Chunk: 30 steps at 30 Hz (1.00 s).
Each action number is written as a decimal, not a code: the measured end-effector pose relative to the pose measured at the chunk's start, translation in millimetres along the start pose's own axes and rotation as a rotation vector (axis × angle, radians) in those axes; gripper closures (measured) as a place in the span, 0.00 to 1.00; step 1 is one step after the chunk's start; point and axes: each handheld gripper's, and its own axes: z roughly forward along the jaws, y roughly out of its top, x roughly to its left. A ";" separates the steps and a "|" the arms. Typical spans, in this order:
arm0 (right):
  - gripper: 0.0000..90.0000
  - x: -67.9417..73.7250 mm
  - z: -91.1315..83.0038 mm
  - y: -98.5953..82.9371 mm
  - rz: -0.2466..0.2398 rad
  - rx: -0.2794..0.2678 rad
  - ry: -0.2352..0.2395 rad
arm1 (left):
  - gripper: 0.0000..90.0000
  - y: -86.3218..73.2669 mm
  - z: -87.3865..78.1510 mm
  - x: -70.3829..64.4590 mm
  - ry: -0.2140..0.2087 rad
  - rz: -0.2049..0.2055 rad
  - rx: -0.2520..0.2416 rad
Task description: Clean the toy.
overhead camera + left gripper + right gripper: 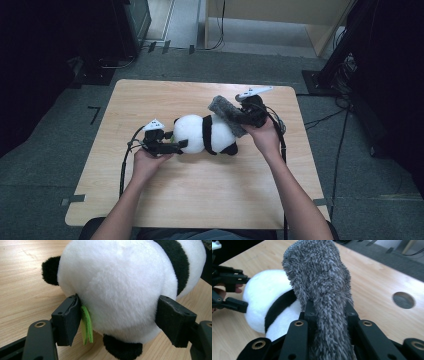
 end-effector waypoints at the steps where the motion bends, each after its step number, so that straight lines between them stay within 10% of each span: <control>1: 0.82 -1.5 -3.0 0.0 -0.002 -0.011 -0.012 | 0.27 0.0 0.0 0.1 0.000 0.000 0.000; 9: 0.81 -23.2 -16.0 -10.4 0.045 -0.018 -0.091 | 0.27 0.2 0.0 -0.7 0.002 -0.002 0.001; 30: 0.80 -33.4 6.9 -58.5 0.118 0.069 -0.068 | 0.27 0.2 0.0 -1.6 0.006 0.001 0.003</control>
